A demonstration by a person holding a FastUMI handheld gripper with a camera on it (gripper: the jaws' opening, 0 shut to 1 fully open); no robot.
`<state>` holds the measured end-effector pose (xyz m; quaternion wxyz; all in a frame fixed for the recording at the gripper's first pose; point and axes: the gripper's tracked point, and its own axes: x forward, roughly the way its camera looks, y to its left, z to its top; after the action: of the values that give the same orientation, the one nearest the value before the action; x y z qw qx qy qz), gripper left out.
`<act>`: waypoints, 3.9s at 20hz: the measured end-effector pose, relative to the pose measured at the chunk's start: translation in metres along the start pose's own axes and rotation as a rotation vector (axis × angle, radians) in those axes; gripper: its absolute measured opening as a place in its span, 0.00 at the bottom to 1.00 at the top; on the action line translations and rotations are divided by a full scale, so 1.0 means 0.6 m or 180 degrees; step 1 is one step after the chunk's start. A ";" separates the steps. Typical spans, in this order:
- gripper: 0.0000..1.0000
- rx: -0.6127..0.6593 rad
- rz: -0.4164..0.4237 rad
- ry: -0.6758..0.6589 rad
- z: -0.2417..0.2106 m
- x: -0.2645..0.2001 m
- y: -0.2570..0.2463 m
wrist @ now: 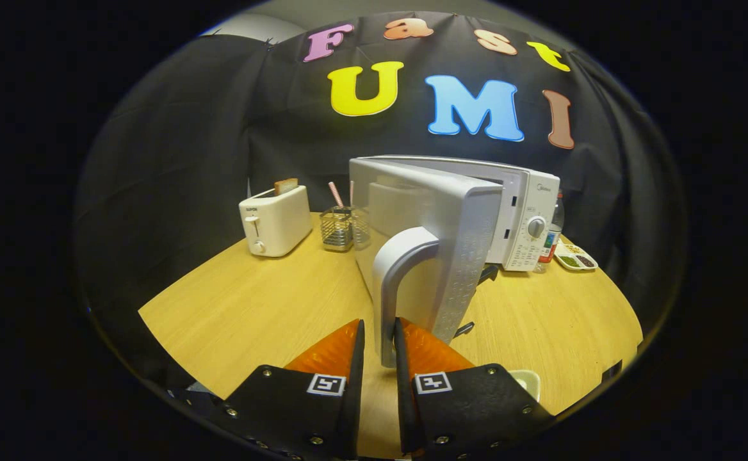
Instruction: Open the microwave, put the food inside, and close the microwave door.
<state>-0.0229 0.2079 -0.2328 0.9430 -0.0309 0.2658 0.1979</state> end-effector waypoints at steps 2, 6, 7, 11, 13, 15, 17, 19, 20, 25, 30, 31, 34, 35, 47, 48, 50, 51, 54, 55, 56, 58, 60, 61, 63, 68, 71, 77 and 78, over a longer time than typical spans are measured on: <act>0.25 -0.0027 0.0083 -0.0003 -0.002 -0.004 0.032; 0.25 -0.0072 0.0321 -0.0028 -0.002 -0.009 0.093; 0.25 -0.0100 0.0393 -0.0039 -0.001 -0.009 0.108; 0.25 -0.0167 0.0762 -0.0171 0.014 -0.033 0.161; 0.25 -0.0149 0.0929 -0.0281 0.029 -0.061 0.183; 0.33 -0.0105 0.1052 -0.0443 0.053 -0.096 0.195; 0.67 -0.0100 0.1149 -0.0626 0.080 -0.138 0.196; 0.99 -0.0145 0.1082 -0.0867 0.105 -0.173 0.173; 0.98 -0.0196 0.0985 -0.0973 0.117 -0.186 0.154; 0.97 -0.0349 0.0419 -0.1065 0.104 -0.198 0.025; 0.97 -0.0067 -0.0076 -0.0768 0.032 -0.178 -0.098; 0.97 -0.0022 -0.0162 -0.0681 0.012 -0.172 -0.119; 0.97 0.0113 -0.0287 -0.0369 -0.048 -0.149 -0.157; 0.97 0.0165 -0.0296 -0.0288 -0.063 -0.146 -0.161; 0.97 0.0322 -0.0325 0.0650 -0.220 -0.095 -0.159; 0.98 0.0316 -0.0336 0.0701 -0.226 -0.093 -0.162; 0.98 0.0319 -0.0352 0.0779 -0.239 -0.091 -0.163; 0.98 0.0324 -0.0364 0.0801 -0.243 -0.091 -0.164; 0.98 0.0398 -0.0332 0.0836 -0.245 -0.085 -0.159; 0.91 0.0407 -0.0322 0.0829 -0.243 -0.085 -0.159; 0.89 0.0412 -0.0312 0.0839 -0.242 -0.086 -0.160; 0.80 0.0466 -0.0276 0.0833 -0.234 -0.086 -0.160; 0.80 0.0538 -0.0267 0.0765 -0.214 -0.085 -0.167; 0.80 0.0587 -0.0254 0.0724 -0.201 -0.083 -0.169; 0.79 0.0659 -0.0241 0.0641 -0.172 -0.075 -0.178; 0.79 0.0871 -0.0135 0.0395 -0.083 -0.036 -0.198; 0.79 0.0998 -0.0045 0.0249 -0.034 0.000 -0.208; 0.79 0.1251 0.0135 0.0004 0.047 0.088 -0.211; 0.79 0.1303 0.0159 -0.0015 0.055 0.102 -0.212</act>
<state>0.0903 0.1183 -0.2420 0.9250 0.1685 0.2989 0.1632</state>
